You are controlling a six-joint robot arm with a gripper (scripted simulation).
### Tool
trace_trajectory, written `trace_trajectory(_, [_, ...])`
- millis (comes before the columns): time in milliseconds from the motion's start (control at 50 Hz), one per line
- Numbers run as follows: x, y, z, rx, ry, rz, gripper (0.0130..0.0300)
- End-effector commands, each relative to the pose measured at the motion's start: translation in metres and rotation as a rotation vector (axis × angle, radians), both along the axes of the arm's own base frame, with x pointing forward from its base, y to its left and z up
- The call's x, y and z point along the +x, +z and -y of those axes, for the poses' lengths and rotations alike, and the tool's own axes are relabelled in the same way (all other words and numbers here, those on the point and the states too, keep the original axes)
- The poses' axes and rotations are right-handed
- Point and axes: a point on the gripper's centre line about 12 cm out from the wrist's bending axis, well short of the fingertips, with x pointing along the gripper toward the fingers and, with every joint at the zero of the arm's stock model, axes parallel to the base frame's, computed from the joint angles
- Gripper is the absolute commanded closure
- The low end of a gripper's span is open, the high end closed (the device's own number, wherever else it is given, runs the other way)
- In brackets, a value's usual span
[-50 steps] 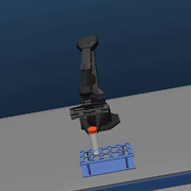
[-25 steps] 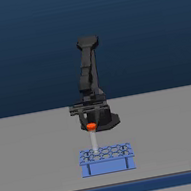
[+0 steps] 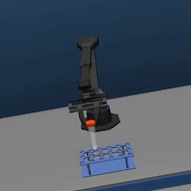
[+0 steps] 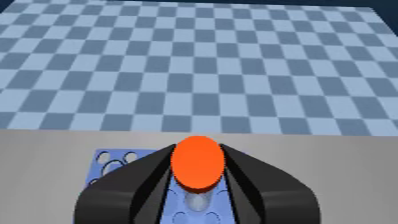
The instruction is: Pick up the centrifuge tube on the rack
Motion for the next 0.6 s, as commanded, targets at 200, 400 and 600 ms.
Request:
trace_trajectory(200, [0.000,0.010,0.000,0.020,-0.010,0.000,0.0300])
trace_trajectory(400, [0.000,0.018,0.000,0.020,-0.010,0.000,0.0300])
trace_trajectory(600, [0.000,0.024,0.000,0.020,-0.010,0.000,0.0300])
